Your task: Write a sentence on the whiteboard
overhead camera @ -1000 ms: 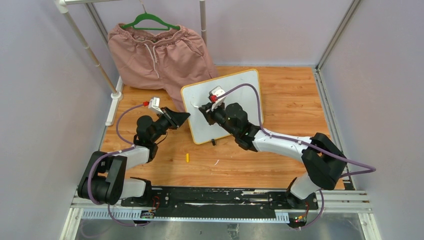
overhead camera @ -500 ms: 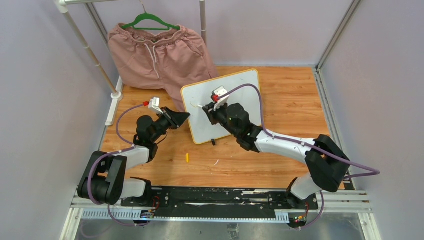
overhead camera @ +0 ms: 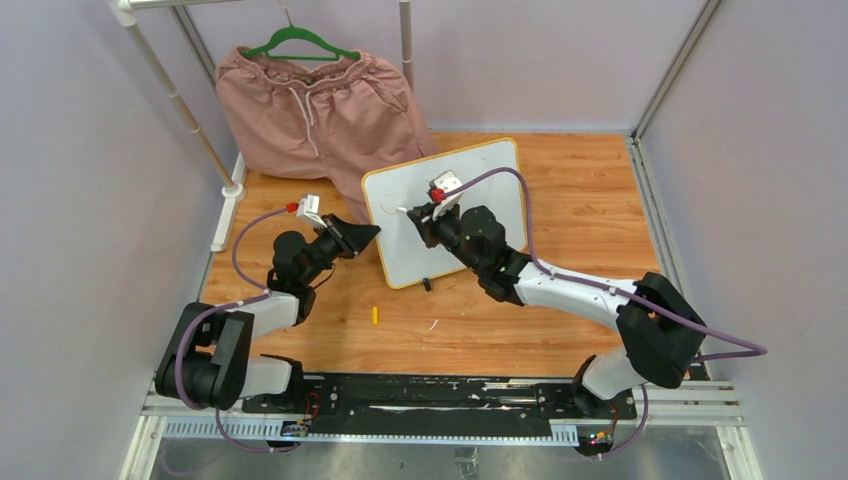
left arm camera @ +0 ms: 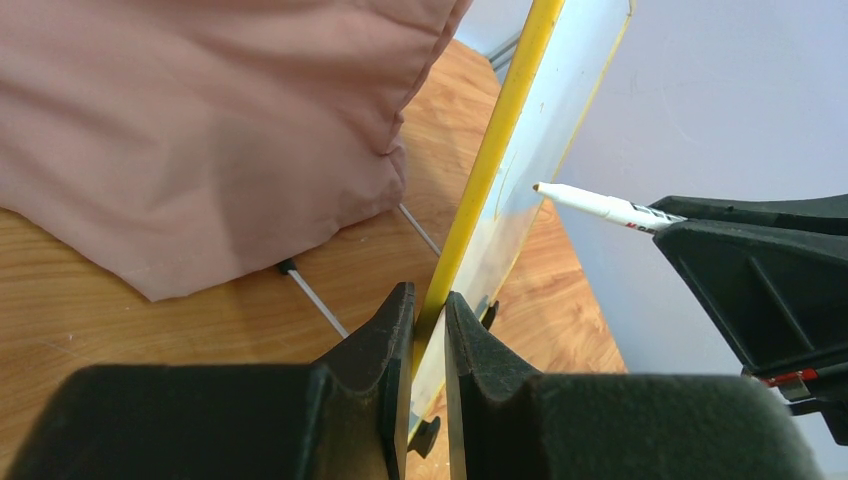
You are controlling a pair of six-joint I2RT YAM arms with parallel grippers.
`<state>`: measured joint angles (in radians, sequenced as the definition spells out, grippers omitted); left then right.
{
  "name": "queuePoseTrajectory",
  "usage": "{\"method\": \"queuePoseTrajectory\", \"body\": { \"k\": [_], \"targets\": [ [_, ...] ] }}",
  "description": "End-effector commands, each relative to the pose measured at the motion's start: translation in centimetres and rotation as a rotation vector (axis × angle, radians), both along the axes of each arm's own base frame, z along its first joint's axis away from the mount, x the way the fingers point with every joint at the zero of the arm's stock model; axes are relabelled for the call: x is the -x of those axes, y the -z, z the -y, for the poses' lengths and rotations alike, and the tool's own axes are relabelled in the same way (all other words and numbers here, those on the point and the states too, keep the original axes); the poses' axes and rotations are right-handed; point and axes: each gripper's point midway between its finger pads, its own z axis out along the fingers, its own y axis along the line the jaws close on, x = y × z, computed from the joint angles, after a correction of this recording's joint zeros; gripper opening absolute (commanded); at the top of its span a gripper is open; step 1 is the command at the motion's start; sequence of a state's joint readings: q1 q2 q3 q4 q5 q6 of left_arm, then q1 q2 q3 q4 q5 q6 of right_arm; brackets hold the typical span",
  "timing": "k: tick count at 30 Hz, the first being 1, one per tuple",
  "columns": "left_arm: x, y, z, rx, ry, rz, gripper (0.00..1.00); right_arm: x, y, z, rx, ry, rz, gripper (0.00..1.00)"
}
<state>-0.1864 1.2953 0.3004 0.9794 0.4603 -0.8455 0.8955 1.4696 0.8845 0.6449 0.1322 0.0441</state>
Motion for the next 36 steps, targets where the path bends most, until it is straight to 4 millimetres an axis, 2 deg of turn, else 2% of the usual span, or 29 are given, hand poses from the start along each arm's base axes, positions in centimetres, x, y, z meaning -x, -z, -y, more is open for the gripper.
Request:
{"method": "queuePoseTrajectory", "body": {
  "k": [1,10,19,36],
  "targets": [
    [0.3,-0.6,-0.1,0.002,0.002,0.029,0.01,0.9,-2.6,-0.7,-0.078,-0.061,0.046,0.00],
    [0.3,-0.6,0.0,0.003,0.005,0.029,0.00,0.2,-2.6,-2.1,-0.079,-0.073,0.024,0.00],
    [0.4,-0.8,0.0,0.005,0.008,0.036,0.00,-1.1,-1.6,-2.0,-0.084,-0.020,-0.004,0.00],
    [0.3,-0.7,0.0,0.001,0.008,0.036,0.00,-2.5,-0.2,1.2,-0.042,0.106,-0.034,0.00]
  ]
}}
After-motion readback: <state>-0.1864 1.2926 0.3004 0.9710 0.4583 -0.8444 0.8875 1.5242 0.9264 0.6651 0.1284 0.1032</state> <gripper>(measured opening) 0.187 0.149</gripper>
